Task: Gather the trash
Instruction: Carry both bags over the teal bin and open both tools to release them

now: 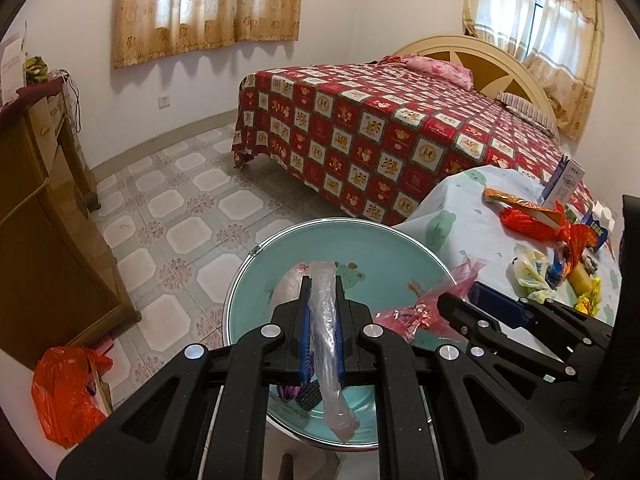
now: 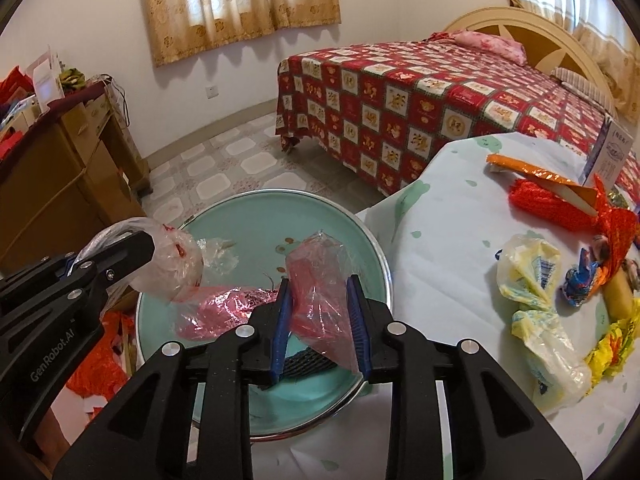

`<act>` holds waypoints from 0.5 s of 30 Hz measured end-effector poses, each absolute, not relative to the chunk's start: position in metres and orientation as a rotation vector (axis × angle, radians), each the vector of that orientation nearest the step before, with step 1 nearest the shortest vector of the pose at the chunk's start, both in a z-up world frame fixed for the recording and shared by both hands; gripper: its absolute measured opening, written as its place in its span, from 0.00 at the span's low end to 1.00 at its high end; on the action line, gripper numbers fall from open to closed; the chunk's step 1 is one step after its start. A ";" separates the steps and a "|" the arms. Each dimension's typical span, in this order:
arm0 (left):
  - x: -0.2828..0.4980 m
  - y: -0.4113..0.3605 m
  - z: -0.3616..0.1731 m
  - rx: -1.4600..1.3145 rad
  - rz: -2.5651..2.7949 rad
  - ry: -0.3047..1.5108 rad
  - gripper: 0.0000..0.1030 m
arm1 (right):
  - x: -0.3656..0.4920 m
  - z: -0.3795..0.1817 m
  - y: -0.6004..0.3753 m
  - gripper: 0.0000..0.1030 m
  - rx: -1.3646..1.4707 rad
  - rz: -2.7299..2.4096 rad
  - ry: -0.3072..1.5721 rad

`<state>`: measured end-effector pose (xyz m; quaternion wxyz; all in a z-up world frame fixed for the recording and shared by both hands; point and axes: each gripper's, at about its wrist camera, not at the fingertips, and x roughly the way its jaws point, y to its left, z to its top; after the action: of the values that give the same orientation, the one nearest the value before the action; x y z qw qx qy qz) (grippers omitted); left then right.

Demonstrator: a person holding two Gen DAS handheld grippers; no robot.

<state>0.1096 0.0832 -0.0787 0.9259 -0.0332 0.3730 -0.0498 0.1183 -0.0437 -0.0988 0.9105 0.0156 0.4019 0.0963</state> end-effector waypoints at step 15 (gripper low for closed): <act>0.109 0.081 -0.082 -0.077 -0.106 0.770 0.09 | 0.117 -0.090 -0.052 0.54 0.056 0.173 0.806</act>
<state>0.1092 0.0810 -0.0824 0.9247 -0.0375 0.3753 -0.0514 0.1166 -0.0519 -0.0901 0.9159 0.0272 0.3915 0.0842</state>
